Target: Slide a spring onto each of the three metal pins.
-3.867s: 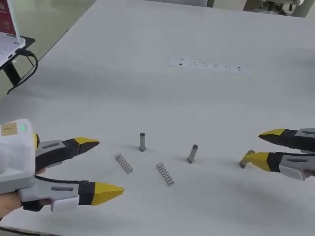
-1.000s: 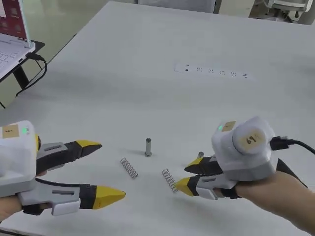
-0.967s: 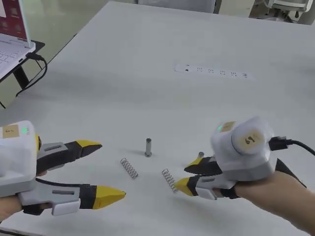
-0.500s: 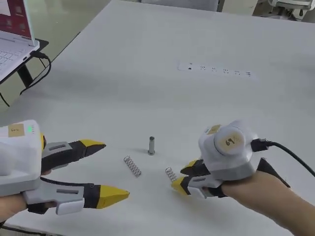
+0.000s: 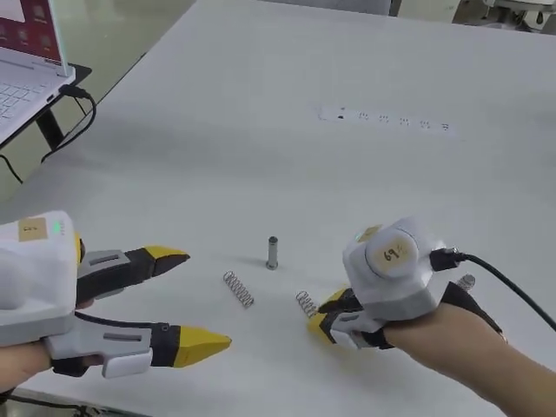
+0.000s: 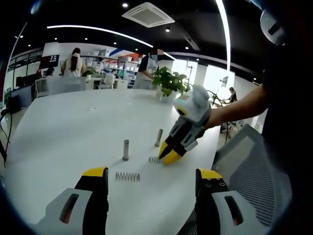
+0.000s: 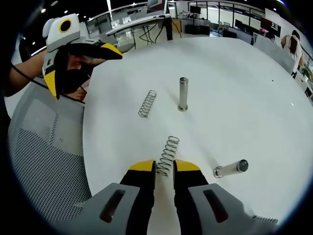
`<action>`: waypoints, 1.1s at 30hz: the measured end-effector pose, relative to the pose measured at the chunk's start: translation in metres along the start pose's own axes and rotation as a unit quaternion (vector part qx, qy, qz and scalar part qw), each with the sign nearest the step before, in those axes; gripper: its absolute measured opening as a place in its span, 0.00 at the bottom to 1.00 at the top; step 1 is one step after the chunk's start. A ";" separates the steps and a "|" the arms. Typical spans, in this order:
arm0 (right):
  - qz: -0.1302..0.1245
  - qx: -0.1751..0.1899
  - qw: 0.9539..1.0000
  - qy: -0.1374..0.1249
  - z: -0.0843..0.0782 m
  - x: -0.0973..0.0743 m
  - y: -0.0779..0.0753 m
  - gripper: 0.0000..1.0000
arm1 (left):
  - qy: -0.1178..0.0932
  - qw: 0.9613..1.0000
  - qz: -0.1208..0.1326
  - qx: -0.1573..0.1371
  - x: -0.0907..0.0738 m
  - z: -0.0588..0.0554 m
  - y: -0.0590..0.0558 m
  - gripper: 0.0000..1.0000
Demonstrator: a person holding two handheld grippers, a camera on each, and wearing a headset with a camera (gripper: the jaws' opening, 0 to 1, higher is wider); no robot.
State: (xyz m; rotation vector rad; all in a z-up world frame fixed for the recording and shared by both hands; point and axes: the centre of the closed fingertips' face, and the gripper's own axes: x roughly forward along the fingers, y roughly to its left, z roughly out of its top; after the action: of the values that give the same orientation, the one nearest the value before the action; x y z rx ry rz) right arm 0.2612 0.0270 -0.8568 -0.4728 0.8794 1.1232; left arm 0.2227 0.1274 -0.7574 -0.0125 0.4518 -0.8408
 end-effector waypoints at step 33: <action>-0.014 -0.022 0.999 -0.032 -0.003 -0.044 -0.003 0.07 | 0.011 0.999 -0.030 0.018 0.018 0.006 -0.015 0.68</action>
State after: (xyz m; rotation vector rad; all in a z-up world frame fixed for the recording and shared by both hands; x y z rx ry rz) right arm 0.2554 -0.0017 -0.8234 -0.4800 0.7913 1.1281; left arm 0.2244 0.1033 -0.7558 0.0168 0.4579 -0.9097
